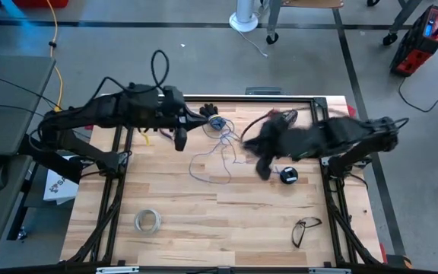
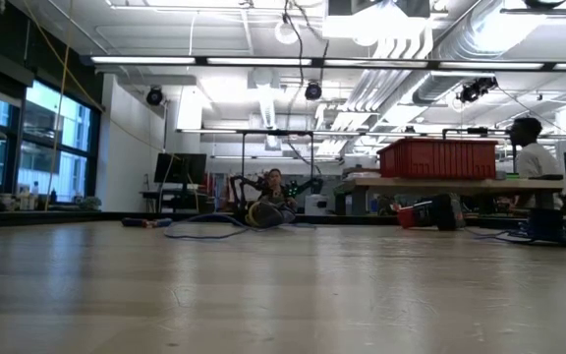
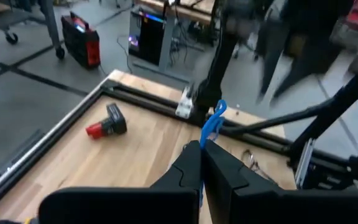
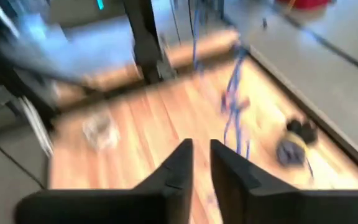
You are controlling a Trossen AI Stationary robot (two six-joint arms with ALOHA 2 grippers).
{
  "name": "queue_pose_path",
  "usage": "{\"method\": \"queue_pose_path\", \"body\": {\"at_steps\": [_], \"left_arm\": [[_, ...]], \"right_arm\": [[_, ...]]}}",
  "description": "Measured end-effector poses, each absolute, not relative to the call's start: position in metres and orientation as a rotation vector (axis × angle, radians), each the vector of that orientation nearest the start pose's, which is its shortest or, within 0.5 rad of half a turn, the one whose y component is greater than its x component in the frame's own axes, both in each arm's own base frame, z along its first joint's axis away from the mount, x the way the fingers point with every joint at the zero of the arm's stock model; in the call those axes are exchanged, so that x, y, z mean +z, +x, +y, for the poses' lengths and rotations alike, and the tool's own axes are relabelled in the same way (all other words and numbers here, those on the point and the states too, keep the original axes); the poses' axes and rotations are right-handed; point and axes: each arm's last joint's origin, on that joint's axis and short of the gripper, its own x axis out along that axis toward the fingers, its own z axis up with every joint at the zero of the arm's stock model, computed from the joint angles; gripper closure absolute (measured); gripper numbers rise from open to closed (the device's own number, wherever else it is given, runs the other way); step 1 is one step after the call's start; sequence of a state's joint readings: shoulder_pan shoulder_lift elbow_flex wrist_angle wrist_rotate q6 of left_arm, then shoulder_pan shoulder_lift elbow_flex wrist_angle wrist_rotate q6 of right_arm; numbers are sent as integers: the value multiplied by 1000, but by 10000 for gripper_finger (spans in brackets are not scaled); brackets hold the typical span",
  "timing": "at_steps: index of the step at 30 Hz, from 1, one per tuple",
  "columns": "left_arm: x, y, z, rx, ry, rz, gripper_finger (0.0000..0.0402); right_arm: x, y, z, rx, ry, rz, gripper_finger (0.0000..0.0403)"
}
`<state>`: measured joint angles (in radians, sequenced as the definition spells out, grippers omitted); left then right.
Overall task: Coil cords
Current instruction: Uncoil the blue wire from the black spool
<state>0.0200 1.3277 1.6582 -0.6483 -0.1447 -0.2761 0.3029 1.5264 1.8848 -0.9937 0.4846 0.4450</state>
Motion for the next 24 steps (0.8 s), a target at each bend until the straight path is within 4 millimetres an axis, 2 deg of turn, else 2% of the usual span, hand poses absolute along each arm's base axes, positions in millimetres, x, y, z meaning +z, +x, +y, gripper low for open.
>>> {"method": "queue_pose_path", "body": {"at_steps": [2, 6, 10, 19, 24], "left_arm": [[474, 257, 10, 217, -254, 267, 401], [491, 246, 11, 244, -255, 196, 401], [499, 241, 11, 251, -255, 171, 401], [506, 231, 10, 247, -265, 140, 401], [506, 231, 10, 247, -276, 136, 401]], "right_arm": [[439, 292, 80, -306, 164, 613, 320], [423, 304, 88, -329, 155, 684, 265], [403, 317, 100, -398, 109, 721, 247], [410, 317, 109, -607, 139, 510, 260], [426, 336, 116, -559, 196, 310, 263]]}}
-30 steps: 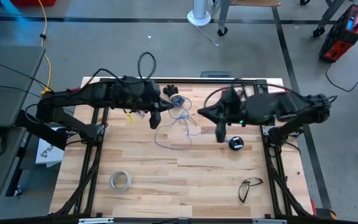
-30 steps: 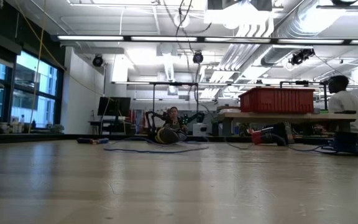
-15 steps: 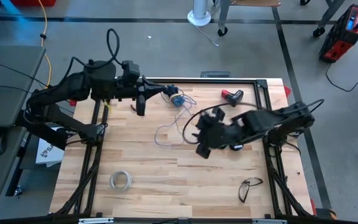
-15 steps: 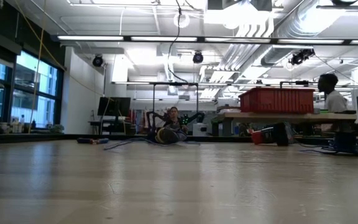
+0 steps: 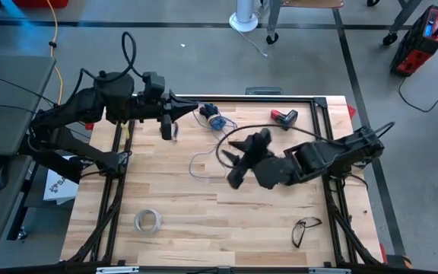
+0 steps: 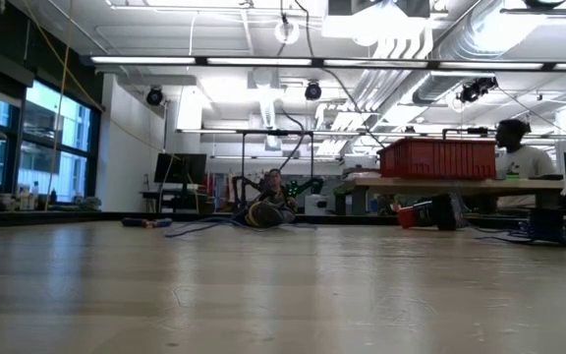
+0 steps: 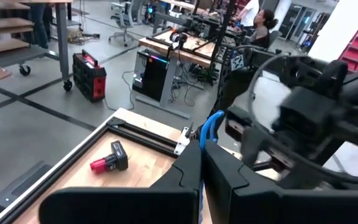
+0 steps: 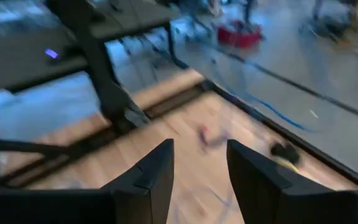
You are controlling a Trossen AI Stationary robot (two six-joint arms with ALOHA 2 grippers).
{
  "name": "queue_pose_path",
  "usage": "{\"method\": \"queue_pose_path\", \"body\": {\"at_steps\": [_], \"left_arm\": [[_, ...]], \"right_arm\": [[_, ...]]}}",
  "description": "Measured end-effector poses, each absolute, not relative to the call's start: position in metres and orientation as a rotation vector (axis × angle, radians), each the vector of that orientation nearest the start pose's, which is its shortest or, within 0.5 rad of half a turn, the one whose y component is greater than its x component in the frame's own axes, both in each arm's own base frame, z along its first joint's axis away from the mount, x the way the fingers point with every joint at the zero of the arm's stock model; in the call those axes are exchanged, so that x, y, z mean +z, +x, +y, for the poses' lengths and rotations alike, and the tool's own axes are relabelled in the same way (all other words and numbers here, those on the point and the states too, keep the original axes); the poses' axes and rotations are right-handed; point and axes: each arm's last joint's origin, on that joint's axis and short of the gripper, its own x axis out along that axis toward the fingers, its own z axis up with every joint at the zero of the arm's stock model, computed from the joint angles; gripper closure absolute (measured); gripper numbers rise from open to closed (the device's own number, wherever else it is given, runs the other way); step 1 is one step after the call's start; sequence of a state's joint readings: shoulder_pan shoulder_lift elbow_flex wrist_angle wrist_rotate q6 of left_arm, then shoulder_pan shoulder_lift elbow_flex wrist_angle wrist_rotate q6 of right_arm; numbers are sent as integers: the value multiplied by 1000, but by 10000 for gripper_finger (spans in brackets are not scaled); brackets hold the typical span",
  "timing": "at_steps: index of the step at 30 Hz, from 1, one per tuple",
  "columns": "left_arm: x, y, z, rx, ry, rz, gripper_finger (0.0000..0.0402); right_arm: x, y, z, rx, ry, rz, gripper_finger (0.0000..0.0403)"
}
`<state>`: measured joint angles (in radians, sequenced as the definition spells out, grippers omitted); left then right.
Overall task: Coil cords
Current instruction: Uncoil the blue wire from the black spool
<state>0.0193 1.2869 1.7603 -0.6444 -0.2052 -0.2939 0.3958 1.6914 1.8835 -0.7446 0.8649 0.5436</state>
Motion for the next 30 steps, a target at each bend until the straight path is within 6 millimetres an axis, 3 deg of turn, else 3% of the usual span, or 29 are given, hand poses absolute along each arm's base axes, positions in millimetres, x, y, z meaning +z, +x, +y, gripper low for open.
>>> {"method": "queue_pose_path", "body": {"at_steps": [3, 9, 17, 30], "left_arm": [[506, 232, 10, 247, -276, 133, 401], [507, 232, 10, 237, -278, 124, 401], [507, 232, 10, 232, -271, 124, 401], [507, 232, 10, 230, -270, 121, 401]], "right_arm": [[430, 349, 116, -538, 182, 236, 263], [425, 363, 94, -677, 207, 186, 263], [425, 369, 64, -778, 232, 164, 263], [425, 372, 44, -847, 218, 164, 271]]}}
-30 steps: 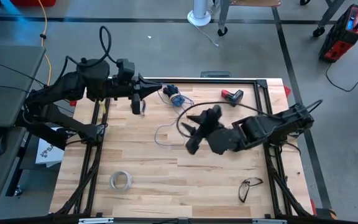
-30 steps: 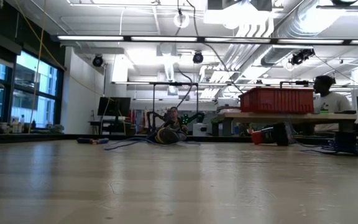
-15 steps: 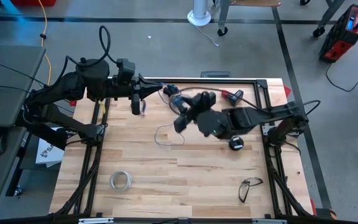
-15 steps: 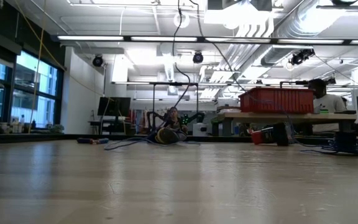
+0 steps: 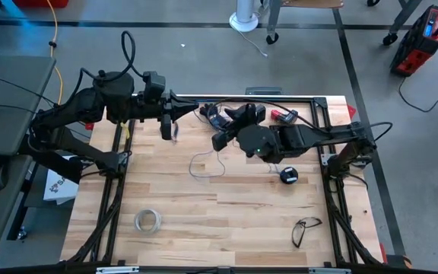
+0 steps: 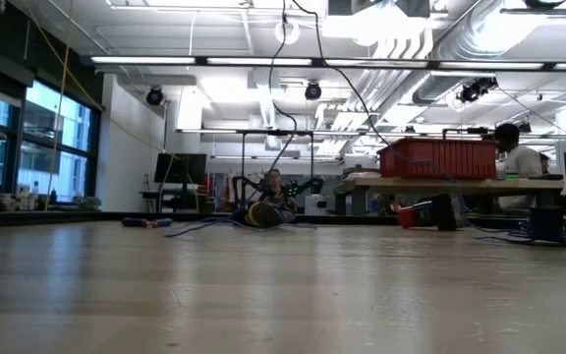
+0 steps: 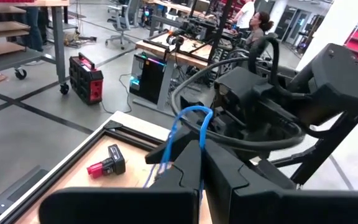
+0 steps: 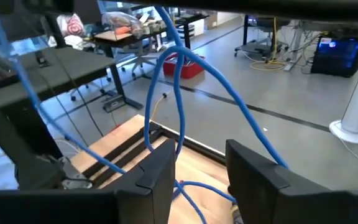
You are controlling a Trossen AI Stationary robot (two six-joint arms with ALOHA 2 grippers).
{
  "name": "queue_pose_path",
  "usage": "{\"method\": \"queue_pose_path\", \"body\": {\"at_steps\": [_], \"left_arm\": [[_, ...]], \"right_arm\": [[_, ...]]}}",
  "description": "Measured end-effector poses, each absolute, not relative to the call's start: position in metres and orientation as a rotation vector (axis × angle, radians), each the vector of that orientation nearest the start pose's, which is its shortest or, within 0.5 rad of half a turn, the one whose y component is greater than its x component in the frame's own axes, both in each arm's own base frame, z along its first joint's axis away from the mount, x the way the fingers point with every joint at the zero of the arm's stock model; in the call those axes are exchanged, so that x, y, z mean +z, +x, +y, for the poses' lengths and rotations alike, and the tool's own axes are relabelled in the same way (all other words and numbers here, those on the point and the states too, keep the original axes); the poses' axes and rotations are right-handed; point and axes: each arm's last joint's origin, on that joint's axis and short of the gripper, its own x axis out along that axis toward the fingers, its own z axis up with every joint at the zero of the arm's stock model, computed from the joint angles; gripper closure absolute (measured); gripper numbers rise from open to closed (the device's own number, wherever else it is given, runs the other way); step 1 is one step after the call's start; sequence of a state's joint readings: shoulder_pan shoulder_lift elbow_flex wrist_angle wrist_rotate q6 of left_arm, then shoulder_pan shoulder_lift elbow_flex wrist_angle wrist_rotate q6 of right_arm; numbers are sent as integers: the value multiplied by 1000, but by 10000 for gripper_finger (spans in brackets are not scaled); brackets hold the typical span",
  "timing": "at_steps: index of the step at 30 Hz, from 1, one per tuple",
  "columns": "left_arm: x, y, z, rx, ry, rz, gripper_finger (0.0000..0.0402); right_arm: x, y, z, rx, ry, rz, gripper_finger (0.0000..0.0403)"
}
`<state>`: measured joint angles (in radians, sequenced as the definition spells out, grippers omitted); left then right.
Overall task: Coil cords
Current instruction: Uncoil the blue wire from the black spool
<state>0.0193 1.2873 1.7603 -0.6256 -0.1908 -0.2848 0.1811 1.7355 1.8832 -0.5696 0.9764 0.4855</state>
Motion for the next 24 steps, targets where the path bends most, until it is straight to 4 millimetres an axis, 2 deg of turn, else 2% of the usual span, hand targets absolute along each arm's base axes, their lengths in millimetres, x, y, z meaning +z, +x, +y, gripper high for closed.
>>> {"method": "queue_pose_path", "body": {"at_steps": [8, 16, 18, 20, 24], "left_arm": [[509, 235, 10, 225, -272, 97, 401], [506, 243, 9, 198, -276, 102, 401], [506, 244, 9, 194, -275, 100, 401], [506, 244, 9, 193, -275, 102, 401], [508, 239, 9, 209, -250, 103, 401]], "right_arm": [[429, 377, 28, -799, 255, 148, 304], [435, 381, 14, -775, 317, 87, 316], [435, 381, 12, -779, 321, 79, 341], [435, 381, 11, -780, 324, 77, 382], [440, 377, 15, -743, 330, 75, 399]]}}
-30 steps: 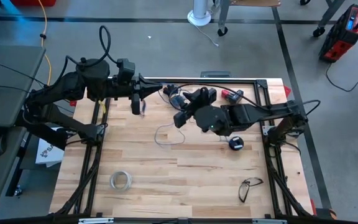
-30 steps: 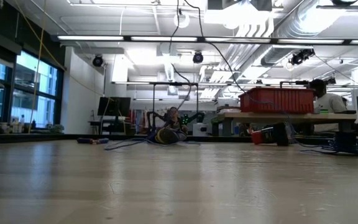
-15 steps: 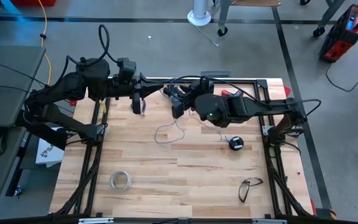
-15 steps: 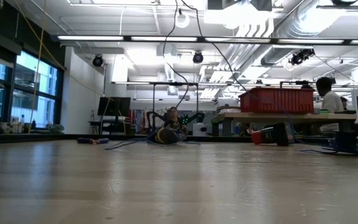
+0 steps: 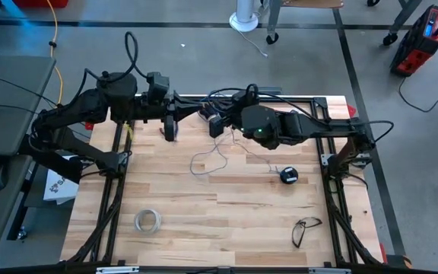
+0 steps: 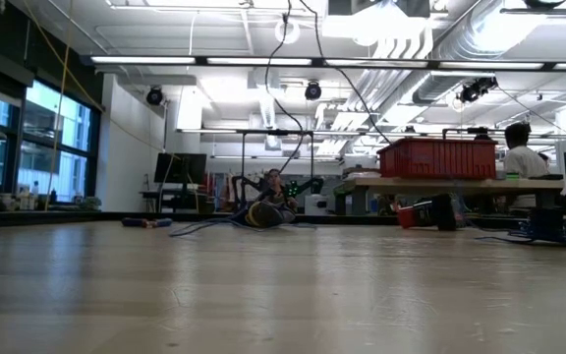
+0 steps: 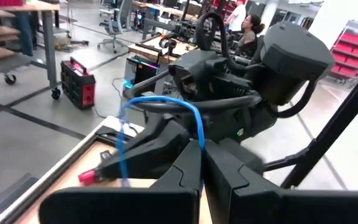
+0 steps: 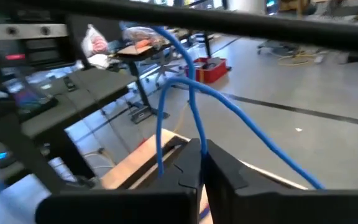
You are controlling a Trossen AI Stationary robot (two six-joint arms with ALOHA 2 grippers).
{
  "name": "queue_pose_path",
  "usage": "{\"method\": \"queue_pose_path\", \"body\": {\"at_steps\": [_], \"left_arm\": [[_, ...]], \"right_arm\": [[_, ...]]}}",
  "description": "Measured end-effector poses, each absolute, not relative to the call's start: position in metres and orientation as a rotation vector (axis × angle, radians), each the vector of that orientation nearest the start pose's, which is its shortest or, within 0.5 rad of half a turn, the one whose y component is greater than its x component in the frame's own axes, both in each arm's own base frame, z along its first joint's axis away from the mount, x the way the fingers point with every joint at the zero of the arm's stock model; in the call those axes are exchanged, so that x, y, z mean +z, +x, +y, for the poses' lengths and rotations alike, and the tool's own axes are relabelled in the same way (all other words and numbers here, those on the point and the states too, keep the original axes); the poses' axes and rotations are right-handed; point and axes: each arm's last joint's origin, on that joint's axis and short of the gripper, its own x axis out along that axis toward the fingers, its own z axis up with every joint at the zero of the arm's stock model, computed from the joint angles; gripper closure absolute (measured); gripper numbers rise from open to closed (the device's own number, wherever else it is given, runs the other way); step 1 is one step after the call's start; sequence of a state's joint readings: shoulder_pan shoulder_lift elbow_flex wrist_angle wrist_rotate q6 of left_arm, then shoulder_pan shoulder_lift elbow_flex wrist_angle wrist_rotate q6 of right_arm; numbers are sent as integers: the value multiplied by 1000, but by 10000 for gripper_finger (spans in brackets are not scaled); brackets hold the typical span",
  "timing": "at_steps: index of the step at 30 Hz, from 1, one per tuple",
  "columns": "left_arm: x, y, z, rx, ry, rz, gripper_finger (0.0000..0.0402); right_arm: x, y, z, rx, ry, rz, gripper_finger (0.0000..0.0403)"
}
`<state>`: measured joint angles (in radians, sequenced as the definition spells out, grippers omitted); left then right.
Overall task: Coil cords
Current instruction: Uncoil the blue wire from the black spool
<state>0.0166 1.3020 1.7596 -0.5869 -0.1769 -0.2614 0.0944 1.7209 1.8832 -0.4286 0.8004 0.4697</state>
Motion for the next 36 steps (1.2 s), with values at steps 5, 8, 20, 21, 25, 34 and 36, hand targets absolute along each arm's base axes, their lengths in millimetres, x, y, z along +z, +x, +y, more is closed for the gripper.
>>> {"method": "queue_pose_path", "body": {"at_steps": [5, 8, 20, 21, 25, 34, 36], "left_arm": [[500, 226, 13, 330, -191, 206, 401], [488, 225, 14, 356, -179, 319, 401], [433, 263, 13, 334, -240, 309, 399], [427, 266, 13, 315, -272, 294, 396], [402, 277, 9, 204, -366, 318, 369], [372, 280, 3, 218, -452, 423, 263], [383, 277, 1, 161, -494, 377, 241]], "right_arm": [[467, 354, 21, -673, 378, -13, 401], [485, 339, 22, -643, 407, -87, 402], [507, 318, 24, -541, 434, -158, 402], [506, 319, 24, -535, 436, -153, 402], [512, 314, 23, -519, 485, -195, 403], [520, 303, 22, -490, 475, -206, 403], [521, 300, 21, -494, 473, -200, 403]]}}
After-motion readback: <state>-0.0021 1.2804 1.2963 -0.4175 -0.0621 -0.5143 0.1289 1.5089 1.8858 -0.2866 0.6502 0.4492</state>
